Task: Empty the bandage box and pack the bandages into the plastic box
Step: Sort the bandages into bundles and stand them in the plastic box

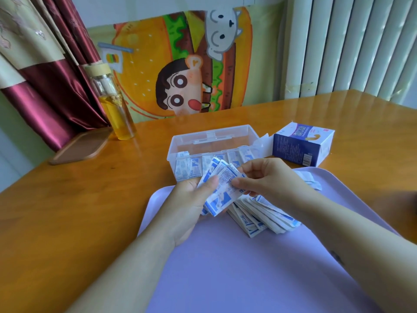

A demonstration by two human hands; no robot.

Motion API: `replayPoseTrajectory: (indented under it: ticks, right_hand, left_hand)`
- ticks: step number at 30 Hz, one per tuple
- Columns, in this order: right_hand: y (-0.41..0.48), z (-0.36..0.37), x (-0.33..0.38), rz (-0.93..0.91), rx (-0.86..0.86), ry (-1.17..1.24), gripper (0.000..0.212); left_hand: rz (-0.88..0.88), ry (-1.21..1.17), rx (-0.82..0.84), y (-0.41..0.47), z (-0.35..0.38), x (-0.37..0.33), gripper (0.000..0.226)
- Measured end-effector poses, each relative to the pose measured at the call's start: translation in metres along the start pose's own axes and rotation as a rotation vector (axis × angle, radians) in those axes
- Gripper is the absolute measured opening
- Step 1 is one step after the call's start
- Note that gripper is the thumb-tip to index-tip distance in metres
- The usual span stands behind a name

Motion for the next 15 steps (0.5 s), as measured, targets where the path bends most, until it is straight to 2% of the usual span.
replayPoseTrajectory:
  ticks: [6, 9, 15]
  right_hand:
    - [-0.003, 0.005, 0.001, -0.006, 0.000, 0.008, 0.007]
    - [-0.005, 0.006, 0.004, -0.028, -0.020, -0.034, 0.008]
    - [-0.009, 0.011, 0.014, -0.132, -0.027, -0.071, 0.014]
  left_hand:
    - [0.027, -0.002, -0.049, -0.001, -0.003, -0.002, 0.014]
    - [-0.019, -0.046, -0.043, 0.000, -0.001, 0.002, 0.017]
    - [-0.240, -0.123, 0.237, -0.011, 0.020, 0.011, 0.026]
Point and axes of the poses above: each hand's wrist, its own y-axis towards the middle knuckle, its own z-axis out of the palm, x = y × z, the point moved 7 cm from there along y, towards the middle knuckle, and after that the axes turned 4 degrees about y, right-handed, at the moved point
